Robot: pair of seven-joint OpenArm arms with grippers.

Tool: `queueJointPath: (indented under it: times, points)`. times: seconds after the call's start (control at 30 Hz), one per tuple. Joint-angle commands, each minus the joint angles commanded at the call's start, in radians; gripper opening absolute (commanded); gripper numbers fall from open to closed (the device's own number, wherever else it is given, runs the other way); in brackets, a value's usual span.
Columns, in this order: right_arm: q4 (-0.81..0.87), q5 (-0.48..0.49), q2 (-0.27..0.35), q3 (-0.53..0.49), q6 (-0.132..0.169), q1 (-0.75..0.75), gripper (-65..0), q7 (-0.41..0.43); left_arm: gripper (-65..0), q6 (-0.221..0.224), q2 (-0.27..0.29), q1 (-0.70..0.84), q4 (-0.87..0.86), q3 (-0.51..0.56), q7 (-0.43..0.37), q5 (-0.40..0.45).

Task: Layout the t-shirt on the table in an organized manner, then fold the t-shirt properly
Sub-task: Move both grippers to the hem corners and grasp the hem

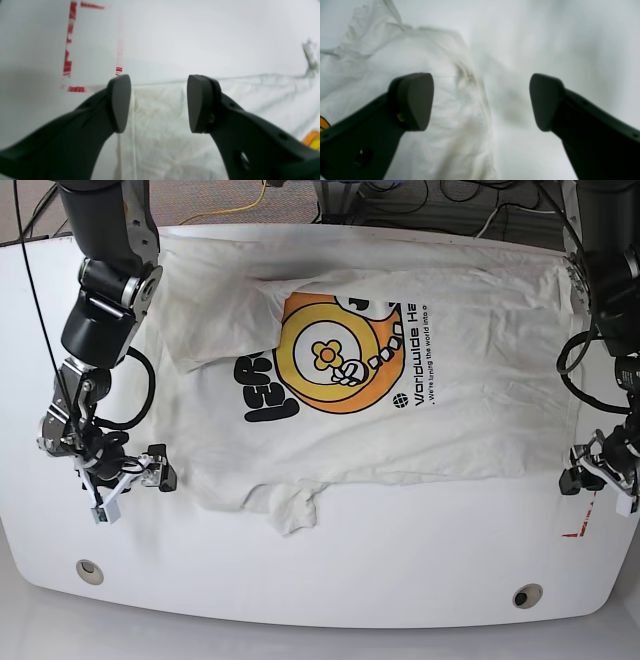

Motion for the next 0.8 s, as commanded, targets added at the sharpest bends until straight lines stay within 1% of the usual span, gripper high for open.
queueJointPath:
  times: [0.1,0.13,0.23,0.33,0.47,0.7,0.77,0.8]
  points:
    - [-0.066,0.000,-0.002,0.000,0.000,0.006,-6.7,0.038,-31.7,0.005,-0.002,-0.020,-0.041,0.003,-0.006,0.000]
    - [-0.100,0.000,-0.006,0.000,0.000,0.008,-6.7,0.063,-31.5,0.005,-0.002,-0.026,-0.055,0.003,-0.006,0.000]
    - [-0.137,0.000,-0.026,-0.015,0.000,0.008,-6.7,0.089,-31.5,0.005,-0.002,-0.029,-0.061,0.003,-0.006,0.000]
    - [-0.133,0.003,-0.044,-0.043,0.000,0.000,-6.7,0.089,-31.5,0.005,-0.002,-0.026,-0.061,0.003,-0.006,0.000]
    - [-0.133,0.003,-0.087,-0.074,0.000,-0.015,-6.7,0.089,-31.5,0.005,-0.002,-0.023,-0.060,0.003,-0.006,0.000]
    - [-0.133,0.003,-0.126,-0.075,0.000,-0.014,-6.8,0.091,-31.5,0.005,-0.002,-0.021,-0.060,0.002,-0.006,0.000]
    - [-0.133,0.003,-0.126,-0.075,0.000,-0.012,-7.9,0.091,-31.5,0.005,-0.002,-0.021,-0.063,0.002,-0.006,0.000]
    - [-0.133,0.003,-0.126,-0.075,0.000,-0.012,-10.8,0.097,-31.5,0.005,-0.002,-0.021,-0.063,0.002,-0.008,0.000]
